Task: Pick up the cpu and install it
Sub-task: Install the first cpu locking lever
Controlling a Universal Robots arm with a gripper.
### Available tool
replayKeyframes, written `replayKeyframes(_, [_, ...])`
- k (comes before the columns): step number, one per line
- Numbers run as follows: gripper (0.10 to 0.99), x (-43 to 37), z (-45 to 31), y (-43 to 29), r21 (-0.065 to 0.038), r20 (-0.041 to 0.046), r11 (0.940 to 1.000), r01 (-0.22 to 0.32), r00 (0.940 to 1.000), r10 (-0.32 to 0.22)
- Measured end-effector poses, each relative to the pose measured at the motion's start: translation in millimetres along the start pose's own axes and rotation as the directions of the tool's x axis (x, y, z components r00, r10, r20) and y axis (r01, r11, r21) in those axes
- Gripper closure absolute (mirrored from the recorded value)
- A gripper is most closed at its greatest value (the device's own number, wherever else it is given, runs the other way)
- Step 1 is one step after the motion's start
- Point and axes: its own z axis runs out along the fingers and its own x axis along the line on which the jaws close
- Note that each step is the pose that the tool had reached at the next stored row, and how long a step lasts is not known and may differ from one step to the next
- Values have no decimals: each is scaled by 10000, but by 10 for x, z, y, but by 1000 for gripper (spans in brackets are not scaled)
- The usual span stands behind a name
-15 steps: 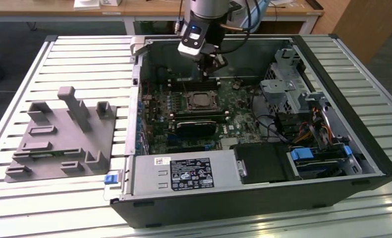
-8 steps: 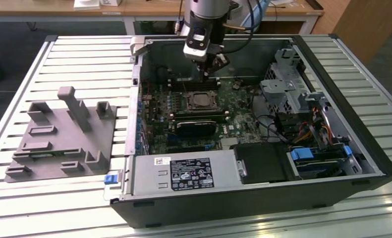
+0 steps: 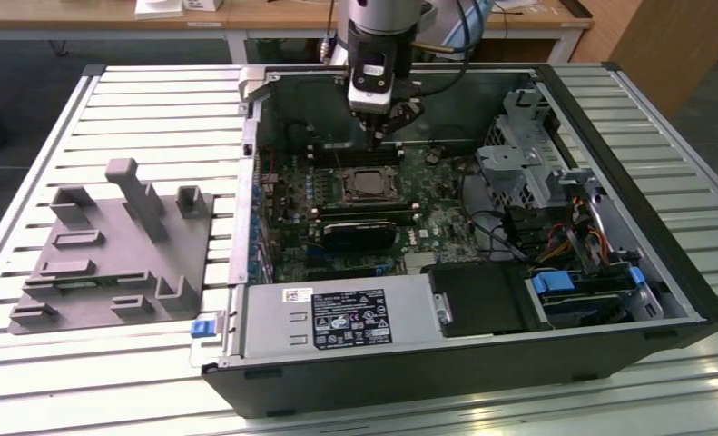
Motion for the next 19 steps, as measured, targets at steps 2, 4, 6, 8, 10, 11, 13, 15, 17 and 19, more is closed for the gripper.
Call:
replayKeyframes(2, [980,0,0,0,-5,-8,9994,352,9994,-352])
replayKeyframes(4, [980,0,1,0,-10,-15,9976,695,9976,-695])
replayKeyframes(6, [980,0,2,0,-15,-22,9946,1036,9946,-1036])
replayKeyframes(8, [980,0,2,0,-20,-28,9908,1356,9908,-1356])
replayKeyframes(10, [980,0,3,0,-24,-34,9860,1669,9860,-1669])
replayKeyframes(11, [980,0,3,0,-27,-37,9834,1813,9834,-1813])
replayKeyframes(13, [980,0,3,0,-32,-43,9777,2102,9777,-2102])
replayKeyframes(15, [980,0,4,0,-38,-48,9709,2396,9709,-2396])
replayKeyframes(17, [980,0,5,0,-44,-54,9623,2719,9623,-2719])
replayKeyframes(19, [980,0,7,0,-50,-61,9518,3068,9517,-3069])
